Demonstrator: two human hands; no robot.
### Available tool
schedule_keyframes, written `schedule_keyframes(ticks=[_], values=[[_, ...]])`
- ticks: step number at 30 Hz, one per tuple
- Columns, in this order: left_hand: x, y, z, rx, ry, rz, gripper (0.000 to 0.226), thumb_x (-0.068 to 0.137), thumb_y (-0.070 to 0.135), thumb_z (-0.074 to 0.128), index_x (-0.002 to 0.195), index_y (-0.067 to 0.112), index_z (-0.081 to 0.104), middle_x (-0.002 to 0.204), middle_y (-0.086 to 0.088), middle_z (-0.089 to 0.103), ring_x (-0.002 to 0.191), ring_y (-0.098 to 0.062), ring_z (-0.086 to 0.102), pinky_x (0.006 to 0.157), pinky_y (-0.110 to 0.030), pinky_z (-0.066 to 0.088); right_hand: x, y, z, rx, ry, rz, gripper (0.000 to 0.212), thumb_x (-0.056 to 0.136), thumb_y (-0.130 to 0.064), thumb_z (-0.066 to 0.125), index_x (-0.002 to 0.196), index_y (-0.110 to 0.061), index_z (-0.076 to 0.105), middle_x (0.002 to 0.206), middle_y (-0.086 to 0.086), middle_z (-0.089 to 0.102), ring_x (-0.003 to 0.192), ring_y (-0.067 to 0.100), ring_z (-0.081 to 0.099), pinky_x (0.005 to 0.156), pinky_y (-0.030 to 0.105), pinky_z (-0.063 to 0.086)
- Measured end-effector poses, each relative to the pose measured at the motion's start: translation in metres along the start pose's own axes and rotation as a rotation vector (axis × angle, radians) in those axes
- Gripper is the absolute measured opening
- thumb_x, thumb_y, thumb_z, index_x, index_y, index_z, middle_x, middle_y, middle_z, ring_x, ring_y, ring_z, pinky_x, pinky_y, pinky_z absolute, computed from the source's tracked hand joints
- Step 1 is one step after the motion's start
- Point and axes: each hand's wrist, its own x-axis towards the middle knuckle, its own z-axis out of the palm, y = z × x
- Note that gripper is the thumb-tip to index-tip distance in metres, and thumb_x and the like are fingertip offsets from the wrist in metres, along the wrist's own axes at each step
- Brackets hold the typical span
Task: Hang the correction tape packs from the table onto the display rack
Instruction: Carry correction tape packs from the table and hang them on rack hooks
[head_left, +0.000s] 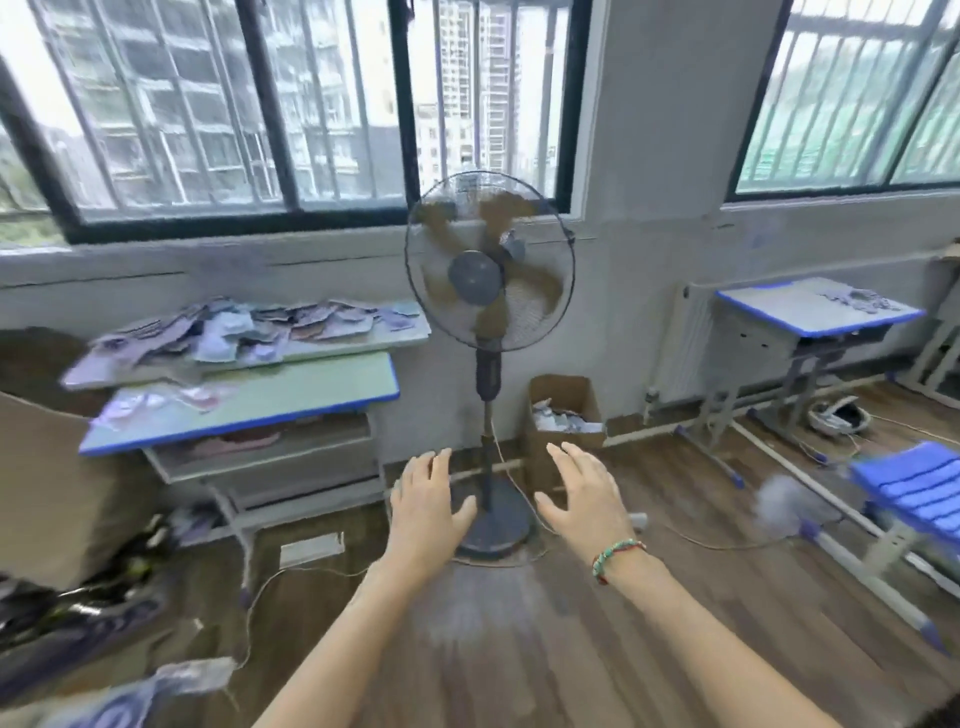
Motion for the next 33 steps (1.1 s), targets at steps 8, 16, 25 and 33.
schedule_keyframes(ticks=[8,16,25,33], values=[[0.021,-0.164,-0.082,0.029,0.100,-0.211,0.067,0.095,0.036,0.053,0.150,0.011,0.024,0.148,-0.008,0.036,0.140,-0.022,0.028,0.116,-0.036,0.024,0.087,-0.135,0.084,-0.016,-0.090,-0.188,0.060,0.095,-0.035,0.050,0.148,-0.020,0.028,0.154,0.001,0.026,0.142,0.018,0.022,0.117,0.031,0.016],[0.060,-0.255,-0.096,-0.015,0.130,-0.367,0.064,0.097,0.035,0.051,0.151,0.014,0.023,0.152,-0.004,0.031,0.143,-0.020,0.022,0.117,-0.036,0.021,0.170,-0.198,0.149,0.002,-0.161,-0.255,0.060,0.093,-0.030,0.053,0.147,-0.017,0.029,0.151,0.003,0.031,0.139,0.019,0.027,0.114,0.027,0.017],[0.172,-0.336,-0.107,0.028,0.160,-0.531,0.068,0.096,0.037,0.052,0.151,0.012,0.020,0.152,-0.007,0.028,0.142,-0.023,0.024,0.114,-0.036,0.025,0.326,-0.236,0.215,0.011,-0.222,-0.296,0.060,0.091,-0.029,0.057,0.145,-0.015,0.033,0.145,0.003,0.040,0.132,0.021,0.037,0.110,0.029,0.029],[0.274,-0.394,-0.112,0.054,0.194,-0.623,0.066,0.093,0.032,0.057,0.147,0.009,0.027,0.144,-0.011,0.038,0.134,-0.026,0.033,0.111,-0.036,0.027,0.453,-0.278,0.270,0.038,-0.281,-0.309,0.065,0.090,-0.032,0.055,0.146,-0.012,0.029,0.147,0.007,0.037,0.132,0.025,0.036,0.107,0.032,0.027]])
